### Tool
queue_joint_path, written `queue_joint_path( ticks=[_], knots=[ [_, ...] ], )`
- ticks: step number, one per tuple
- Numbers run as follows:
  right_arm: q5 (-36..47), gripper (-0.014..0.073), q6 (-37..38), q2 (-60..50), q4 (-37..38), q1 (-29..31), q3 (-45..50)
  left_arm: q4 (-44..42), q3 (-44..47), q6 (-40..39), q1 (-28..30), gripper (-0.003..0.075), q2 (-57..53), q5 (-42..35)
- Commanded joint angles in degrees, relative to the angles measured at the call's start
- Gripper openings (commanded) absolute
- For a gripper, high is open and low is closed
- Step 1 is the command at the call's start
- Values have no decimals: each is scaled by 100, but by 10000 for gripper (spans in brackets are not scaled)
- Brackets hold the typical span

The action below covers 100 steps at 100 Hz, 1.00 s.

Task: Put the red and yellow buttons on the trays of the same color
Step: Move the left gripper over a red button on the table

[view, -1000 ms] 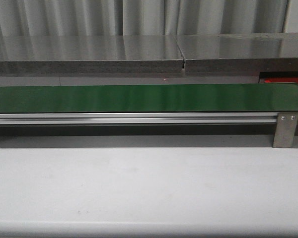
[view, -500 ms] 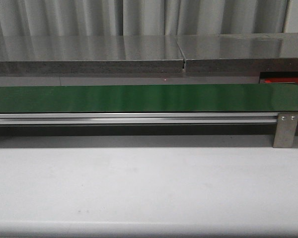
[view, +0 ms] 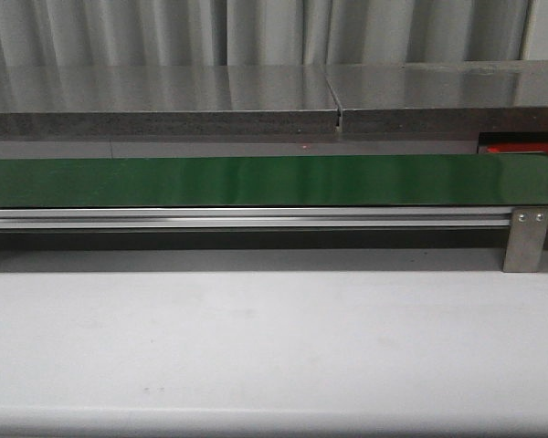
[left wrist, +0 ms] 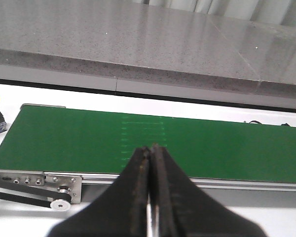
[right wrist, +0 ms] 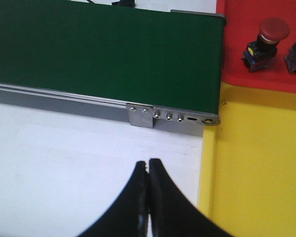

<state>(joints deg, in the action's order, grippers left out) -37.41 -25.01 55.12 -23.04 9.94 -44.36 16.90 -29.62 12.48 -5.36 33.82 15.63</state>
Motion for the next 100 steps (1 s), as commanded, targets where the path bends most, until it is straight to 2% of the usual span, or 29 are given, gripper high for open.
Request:
queue_joint_path(
  ticks=[1,15,24,29,36,41,48,55,59,74,84,100],
  knots=[
    [329,-66,-57,-107,-83,4,-151,70,-167,12,-50,-19,1,-435],
    [329,-66,-57,-107,-83,4,-151,70,-167,12,-50,-13,1,-400],
    [329,-66,-57,-107,-83,4,-151,70,-167,12,-50,52,1,-391],
    [329,-66,-57,-107,-83,4,-151,70,-167,12,-50,126,1,-391],
    [329,-66,-57,-107,-83,4,-151,70,-167,12,-50,275,1,-358],
    [329,-66,-57,-107,-83,4,-151,70,-167,12,-50,419,1,-278],
    [329,-66,-57,-107,-83,4,-151,70,-167,12,-50,582,1,-221],
    [329,-66,-57,-107,-83,4,-151,70,-167,12,-50,679,1,-210],
    [329,-66,-57,-107,-83,4,-151,36,-167,12,-50,694,1,-211],
    [324,-66,-57,-107,-83,4,-151,-3,-476,-68,177,655,214,210],
    [324,-66,-57,-107,-83,4,-151,-58,-988,-195,645,655,637,476],
    [324,-66,-57,-107,-83,4,-151,30,-1912,-207,1741,655,1600,857]
  ],
)
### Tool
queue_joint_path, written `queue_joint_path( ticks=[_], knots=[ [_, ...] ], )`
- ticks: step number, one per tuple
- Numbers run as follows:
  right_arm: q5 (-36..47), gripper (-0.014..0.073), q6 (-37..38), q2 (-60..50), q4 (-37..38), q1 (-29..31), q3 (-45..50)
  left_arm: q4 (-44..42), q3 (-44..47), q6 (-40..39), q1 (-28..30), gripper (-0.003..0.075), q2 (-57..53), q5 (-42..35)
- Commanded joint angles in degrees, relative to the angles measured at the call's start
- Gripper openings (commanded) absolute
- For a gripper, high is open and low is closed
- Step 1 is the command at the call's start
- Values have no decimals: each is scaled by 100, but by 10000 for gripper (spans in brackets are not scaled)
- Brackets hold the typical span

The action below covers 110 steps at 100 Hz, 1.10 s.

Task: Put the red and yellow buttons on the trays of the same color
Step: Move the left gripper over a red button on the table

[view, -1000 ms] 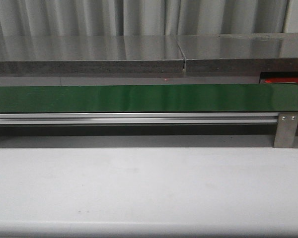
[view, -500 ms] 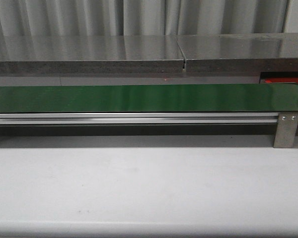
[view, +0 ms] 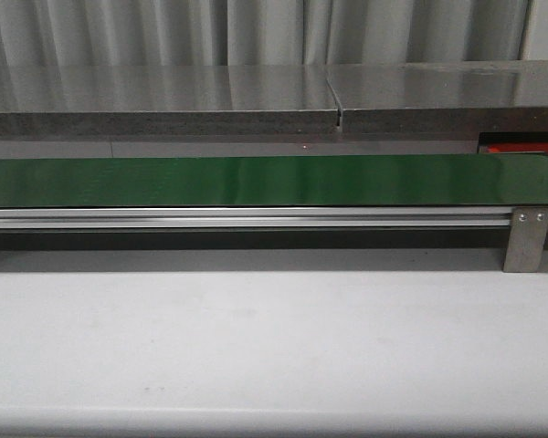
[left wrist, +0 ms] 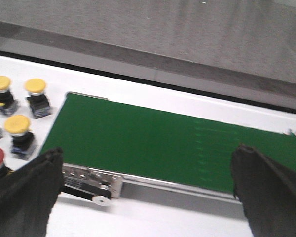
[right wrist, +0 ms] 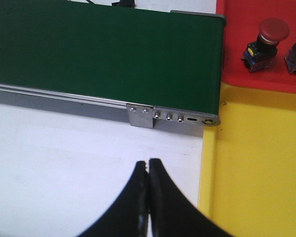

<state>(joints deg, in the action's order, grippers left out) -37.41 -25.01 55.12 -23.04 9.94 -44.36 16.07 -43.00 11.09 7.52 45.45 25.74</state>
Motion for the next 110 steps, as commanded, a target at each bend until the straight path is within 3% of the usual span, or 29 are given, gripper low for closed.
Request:
queue_joint_path(
  ticks=[1,17,38,110],
  knots=[
    [324,-66,-57,-107,-83,4,-151,125,-660,-68,551,655,488,-127],
    [324,-66,-57,-107,-83,4,-151,262,-1548,-68,1487,651,1670,573],
    [324,-66,-57,-107,-83,4,-151,285,-2171,-68,1986,651,3134,656],
    [324,-66,-57,-107,-83,4,-151,275,-3277,-68,2121,651,5715,708]
  ],
)
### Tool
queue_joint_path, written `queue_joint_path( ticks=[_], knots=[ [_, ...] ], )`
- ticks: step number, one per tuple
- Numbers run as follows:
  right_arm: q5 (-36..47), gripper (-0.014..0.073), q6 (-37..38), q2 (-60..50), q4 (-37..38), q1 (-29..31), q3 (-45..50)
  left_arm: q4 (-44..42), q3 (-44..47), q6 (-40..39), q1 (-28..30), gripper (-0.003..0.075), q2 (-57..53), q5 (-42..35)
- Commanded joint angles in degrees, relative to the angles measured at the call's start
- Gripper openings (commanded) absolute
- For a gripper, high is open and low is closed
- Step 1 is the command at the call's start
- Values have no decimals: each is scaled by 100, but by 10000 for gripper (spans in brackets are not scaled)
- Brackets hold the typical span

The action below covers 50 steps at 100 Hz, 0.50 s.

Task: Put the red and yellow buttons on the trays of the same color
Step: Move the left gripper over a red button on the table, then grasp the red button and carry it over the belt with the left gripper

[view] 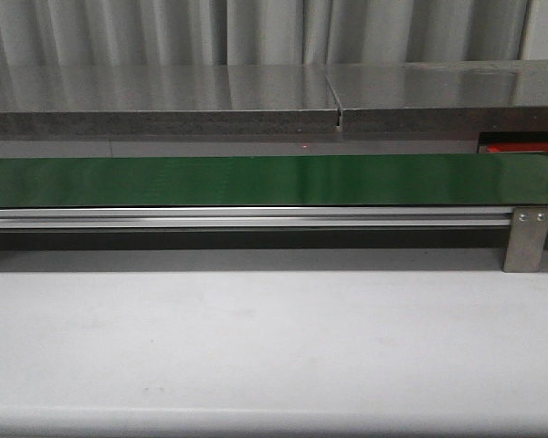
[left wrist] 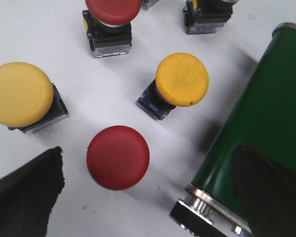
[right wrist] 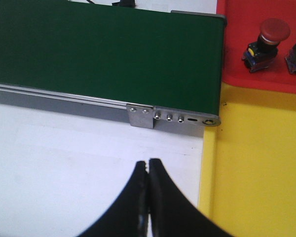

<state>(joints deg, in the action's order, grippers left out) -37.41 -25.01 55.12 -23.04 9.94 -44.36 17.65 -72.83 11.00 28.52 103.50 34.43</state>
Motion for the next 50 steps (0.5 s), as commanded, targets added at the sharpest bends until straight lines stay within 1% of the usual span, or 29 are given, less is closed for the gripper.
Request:
queue_joint_path(
  ticks=[1,26,50],
  knots=[
    [324,-66,-57,-107,-83,4,-151,117,-297,-59,21,651,-76,-161],
    [317,-66,-57,-107,-83,4,-151,130,-434,-59,26,651,315,-183],
    [318,-66,-57,-107,-83,4,-151,140,-434,-59,168,651,501,-173]
  ],
)
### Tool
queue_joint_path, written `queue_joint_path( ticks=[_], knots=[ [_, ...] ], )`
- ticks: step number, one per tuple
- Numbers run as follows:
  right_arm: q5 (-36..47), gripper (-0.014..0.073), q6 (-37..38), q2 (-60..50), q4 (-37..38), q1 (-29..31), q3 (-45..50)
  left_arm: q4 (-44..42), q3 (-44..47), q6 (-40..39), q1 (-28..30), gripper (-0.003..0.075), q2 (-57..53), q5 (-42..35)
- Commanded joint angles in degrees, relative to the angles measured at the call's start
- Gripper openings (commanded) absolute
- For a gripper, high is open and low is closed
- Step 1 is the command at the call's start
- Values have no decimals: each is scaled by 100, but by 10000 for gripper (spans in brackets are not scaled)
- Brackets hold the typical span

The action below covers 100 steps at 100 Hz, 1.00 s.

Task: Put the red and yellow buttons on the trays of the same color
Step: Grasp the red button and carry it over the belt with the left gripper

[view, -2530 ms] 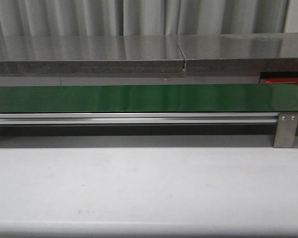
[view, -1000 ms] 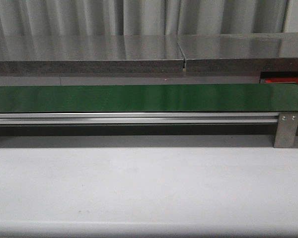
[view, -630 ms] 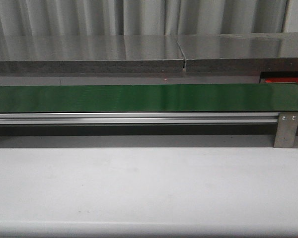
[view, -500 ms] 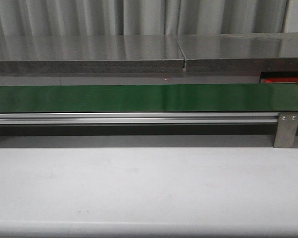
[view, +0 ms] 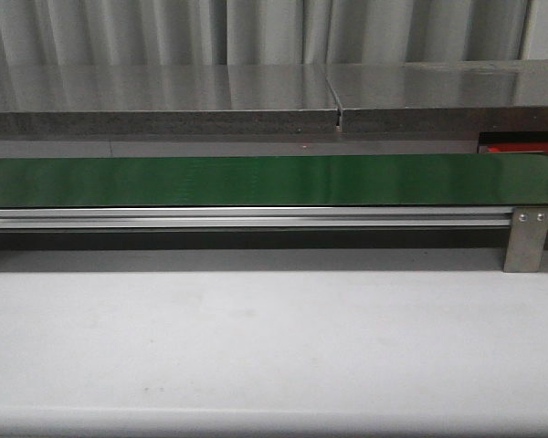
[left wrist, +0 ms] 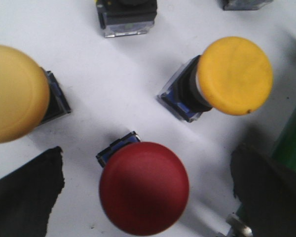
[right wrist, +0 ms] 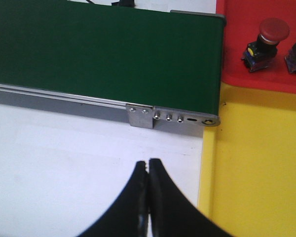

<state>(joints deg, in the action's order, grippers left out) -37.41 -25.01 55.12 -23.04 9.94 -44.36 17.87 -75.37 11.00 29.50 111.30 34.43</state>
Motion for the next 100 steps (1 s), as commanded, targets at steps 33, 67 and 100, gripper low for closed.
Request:
queue_joint_path(
  ticks=[33,67,100],
  knots=[
    [318,-66,-57,-107,-83,4,-151,107,-180,-59,133,484,-278,-24],
    [318,-66,-57,-107,-83,4,-151,118,-180,-59,133,50,-362,-11],
    [318,-66,-57,-107,-83,4,-151,167,-205,-59,133,-19,-1344,251]
  ],
)
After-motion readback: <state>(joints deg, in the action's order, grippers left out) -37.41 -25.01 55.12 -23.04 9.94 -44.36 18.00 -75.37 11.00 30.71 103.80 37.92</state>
